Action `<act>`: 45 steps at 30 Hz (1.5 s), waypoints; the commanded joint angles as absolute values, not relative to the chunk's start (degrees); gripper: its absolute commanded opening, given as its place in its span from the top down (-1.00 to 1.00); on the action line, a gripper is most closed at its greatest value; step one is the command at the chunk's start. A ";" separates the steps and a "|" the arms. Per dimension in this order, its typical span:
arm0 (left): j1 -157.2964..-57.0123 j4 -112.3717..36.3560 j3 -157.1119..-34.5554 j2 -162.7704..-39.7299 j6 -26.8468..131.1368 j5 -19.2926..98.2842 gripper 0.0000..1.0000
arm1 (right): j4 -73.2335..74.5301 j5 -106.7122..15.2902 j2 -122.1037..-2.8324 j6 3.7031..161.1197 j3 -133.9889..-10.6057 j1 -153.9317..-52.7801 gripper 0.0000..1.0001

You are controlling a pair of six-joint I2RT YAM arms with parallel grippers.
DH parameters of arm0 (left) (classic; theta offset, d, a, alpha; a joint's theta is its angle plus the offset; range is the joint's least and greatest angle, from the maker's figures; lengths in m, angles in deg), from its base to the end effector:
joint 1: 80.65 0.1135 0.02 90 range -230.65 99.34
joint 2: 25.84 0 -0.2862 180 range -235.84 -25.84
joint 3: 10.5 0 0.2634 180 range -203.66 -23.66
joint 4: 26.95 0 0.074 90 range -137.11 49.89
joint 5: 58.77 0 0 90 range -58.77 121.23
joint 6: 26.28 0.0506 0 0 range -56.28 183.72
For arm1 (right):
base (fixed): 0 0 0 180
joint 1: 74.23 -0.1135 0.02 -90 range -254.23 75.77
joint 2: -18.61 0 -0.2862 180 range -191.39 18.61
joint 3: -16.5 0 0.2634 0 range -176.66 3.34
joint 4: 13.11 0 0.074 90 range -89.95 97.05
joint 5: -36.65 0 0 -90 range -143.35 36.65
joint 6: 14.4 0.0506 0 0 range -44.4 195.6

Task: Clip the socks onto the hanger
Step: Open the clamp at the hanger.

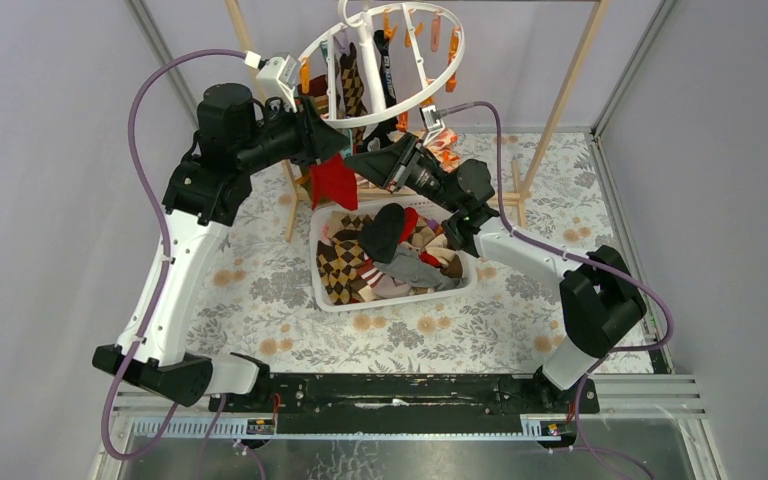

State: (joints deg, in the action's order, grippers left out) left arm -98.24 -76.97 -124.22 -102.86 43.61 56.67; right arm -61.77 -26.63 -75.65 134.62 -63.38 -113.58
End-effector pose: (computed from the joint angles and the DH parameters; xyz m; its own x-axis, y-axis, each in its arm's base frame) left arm 0.2636 -0.1064 0.5222 -0.4371 -0.1872 -0.8797 0.5549 0.7136 -0.4275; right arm 0.2909 0.2680 0.4006 -0.5077 0.5740 -0.6424 -0.8128 -0.0719 0.5781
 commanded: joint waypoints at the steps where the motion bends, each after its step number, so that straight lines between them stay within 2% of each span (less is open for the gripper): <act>1: -97.79 -75.82 -124.43 -101.70 43.47 56.58 0.30 | -67.84 -25.24 -75.37 135.68 -66.54 -113.69 0.49; 3: -97.79 -75.96 -124.59 -101.62 43.27 55.78 0.01 | -66.52 -25.66 -74.99 134.02 -66.57 -113.81 0.69; 5: -97.78 -76.01 -124.81 -101.45 43.04 54.55 -0.26 | -64.05 -27.09 -74.18 130.94 -66.32 -114.37 0.79; 7: -97.75 -76.14 -125.03 -101.11 42.62 53.18 -0.44 | -60.58 -29.43 -72.69 126.26 -66.19 -115.41 0.85; 10: -97.77 -76.15 -125.33 -100.47 42.00 52.76 -0.54 | -53.83 -35.35 -70.53 116.93 -66.34 -118.00 0.94; 19: -97.82 -77.20 -123.53 -100.06 42.07 48.80 -0.52 | -43.13 -59.30 -69.49 97.21 -68.10 -126.49 1.00; 24: -97.81 -77.29 -124.32 -100.19 43.23 46.22 -0.44 | -42.40 -66.02 -70.84 92.29 -70.01 -129.26 1.00; 32: -97.80 -77.28 -124.33 -101.20 44.21 43.10 -0.28 | -41.91 -70.31 -72.96 87.09 -73.13 -132.72 1.00; 45: -97.82 -77.12 -124.65 -101.91 45.22 42.26 0.12 | -38.64 -72.35 -75.49 84.75 -77.10 -134.76 0.99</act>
State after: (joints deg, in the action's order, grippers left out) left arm -98.22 -77.98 -124.13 -101.76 43.76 44.03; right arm -39.39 -72.44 -74.62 86.51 -73.68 -133.23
